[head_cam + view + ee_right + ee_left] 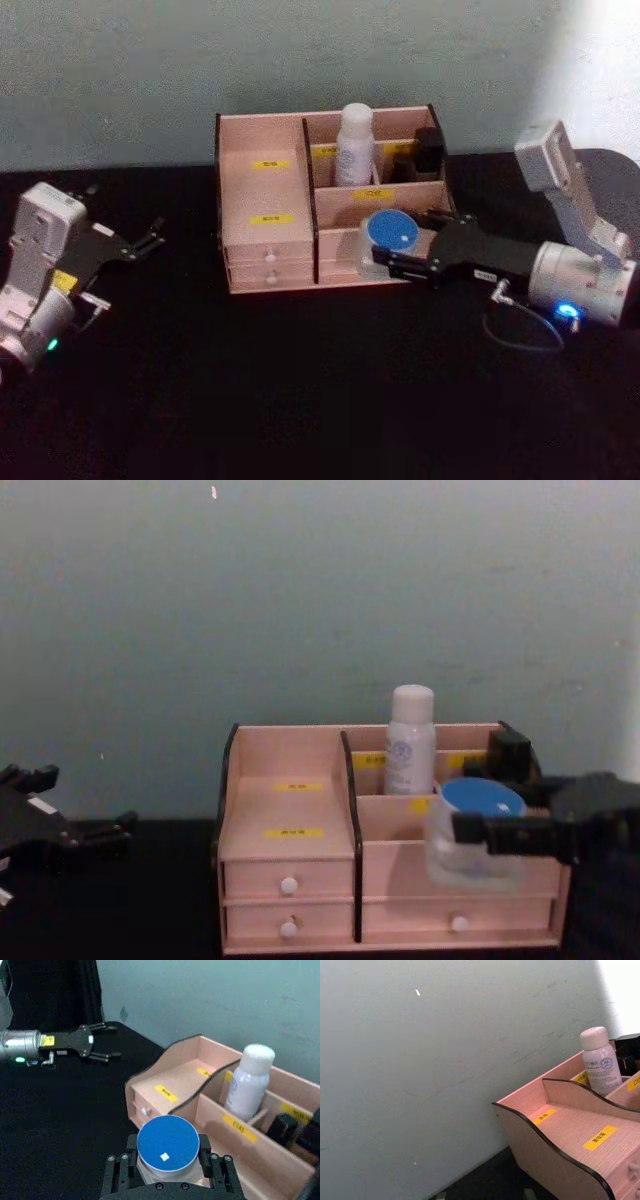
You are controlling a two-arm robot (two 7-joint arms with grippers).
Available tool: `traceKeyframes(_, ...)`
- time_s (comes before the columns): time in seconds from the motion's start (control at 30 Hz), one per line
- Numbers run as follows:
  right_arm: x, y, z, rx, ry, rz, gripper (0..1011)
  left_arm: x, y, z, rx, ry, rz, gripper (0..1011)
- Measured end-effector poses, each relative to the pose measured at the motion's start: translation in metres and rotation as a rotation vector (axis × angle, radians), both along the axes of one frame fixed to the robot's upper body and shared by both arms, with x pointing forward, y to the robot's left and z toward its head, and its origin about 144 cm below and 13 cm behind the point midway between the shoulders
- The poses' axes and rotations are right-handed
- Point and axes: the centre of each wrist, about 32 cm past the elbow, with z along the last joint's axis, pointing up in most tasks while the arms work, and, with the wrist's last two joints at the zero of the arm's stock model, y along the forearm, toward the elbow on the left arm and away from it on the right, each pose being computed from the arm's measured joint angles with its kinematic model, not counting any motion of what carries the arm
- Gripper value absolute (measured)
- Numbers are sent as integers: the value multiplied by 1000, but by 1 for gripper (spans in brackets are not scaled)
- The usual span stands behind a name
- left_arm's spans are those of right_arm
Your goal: Pick up the facial cleanser and watermelon frost from the table and place them into the tiered storage box.
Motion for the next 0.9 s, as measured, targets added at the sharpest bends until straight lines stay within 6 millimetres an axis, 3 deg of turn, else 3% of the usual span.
traceKeyframes(0.9, 67, 64, 17, 18, -58, 99, 724, 0, 0, 0, 0, 0, 0, 1001)
